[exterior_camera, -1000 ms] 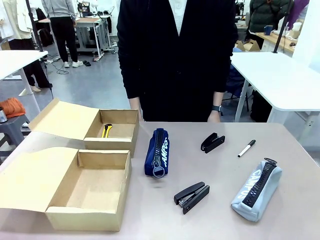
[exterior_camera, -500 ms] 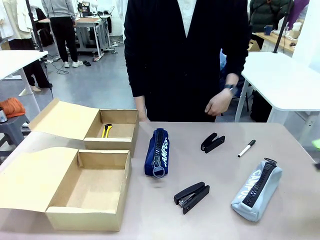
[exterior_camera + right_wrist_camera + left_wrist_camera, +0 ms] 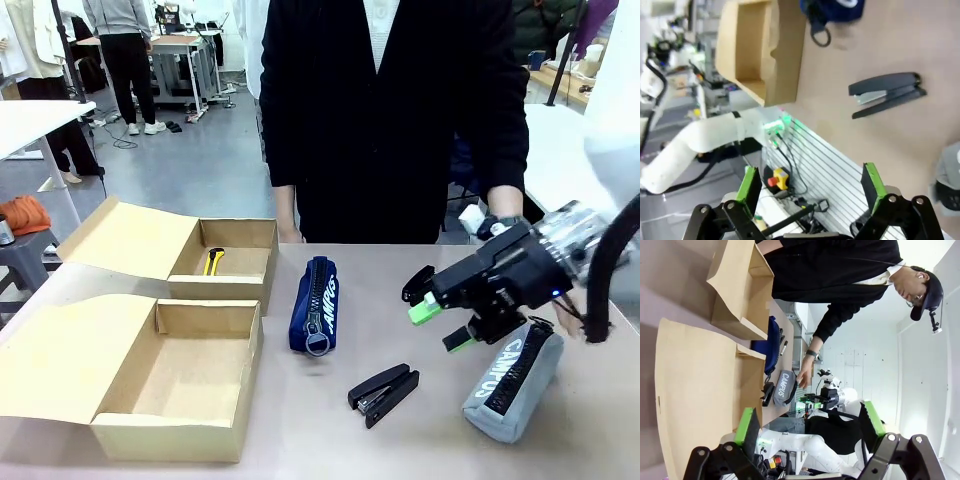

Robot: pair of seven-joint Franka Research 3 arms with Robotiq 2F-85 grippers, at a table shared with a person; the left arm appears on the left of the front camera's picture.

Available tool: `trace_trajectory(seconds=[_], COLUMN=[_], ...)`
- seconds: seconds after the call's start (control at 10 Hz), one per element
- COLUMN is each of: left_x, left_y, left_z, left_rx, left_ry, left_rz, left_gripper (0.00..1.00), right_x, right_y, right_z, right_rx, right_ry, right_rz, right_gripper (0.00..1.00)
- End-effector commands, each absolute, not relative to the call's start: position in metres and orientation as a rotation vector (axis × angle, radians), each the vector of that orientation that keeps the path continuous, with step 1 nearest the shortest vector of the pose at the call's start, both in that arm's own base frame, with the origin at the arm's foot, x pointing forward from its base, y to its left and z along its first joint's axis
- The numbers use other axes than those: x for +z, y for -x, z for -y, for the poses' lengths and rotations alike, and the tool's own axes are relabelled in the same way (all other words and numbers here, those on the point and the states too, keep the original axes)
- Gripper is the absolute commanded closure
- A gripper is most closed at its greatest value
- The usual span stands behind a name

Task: Place items inside the box.
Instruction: Pick up a Pencil pouch or Stapler and place it inside the Mailer Box closest to the robot.

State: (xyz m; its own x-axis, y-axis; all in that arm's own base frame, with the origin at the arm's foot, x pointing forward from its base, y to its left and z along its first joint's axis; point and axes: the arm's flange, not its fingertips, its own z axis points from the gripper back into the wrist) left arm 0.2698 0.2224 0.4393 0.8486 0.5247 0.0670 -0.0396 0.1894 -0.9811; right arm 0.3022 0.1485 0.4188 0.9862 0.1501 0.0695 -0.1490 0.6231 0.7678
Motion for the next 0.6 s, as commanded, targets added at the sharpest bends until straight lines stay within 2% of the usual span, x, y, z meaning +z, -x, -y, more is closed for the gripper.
trace_trajectory(seconds=[0.0, 0.2, 0.3, 0.4, 0.5], left_x=[0.441, 0.441, 0.441, 0.441, 0.441], left_y=[-0.267, -0.267, -0.267, -0.267, -0.267], left_z=[-0.223, -0.223, -0.223, -0.223, -0.223], left_rx=[0.397, 0.397, 0.397, 0.397, 0.397], left_ry=[1.340, 1.340, 1.340, 1.340, 1.340], left_rz=[0.450, 0.450, 0.450, 0.450, 0.450], left_gripper=[0.00, 0.00, 0.00, 0.00, 0.00], right_x=[0.444, 0.482, 0.498, 0.501, 0.490], right_y=[-0.260, -0.221, -0.197, -0.179, -0.167], right_z=[-0.002, 0.115, 0.177, 0.221, 0.255], right_rx=[0.084, 0.001, -0.071, -0.155, -0.274], right_ry=[-1.021, -1.061, -1.036, -0.997, -0.941], right_rz=[0.078, 0.174, 0.323, 0.440, 0.482], right_gripper=[0.00, 0.00, 0.00, 0.00, 0.00])
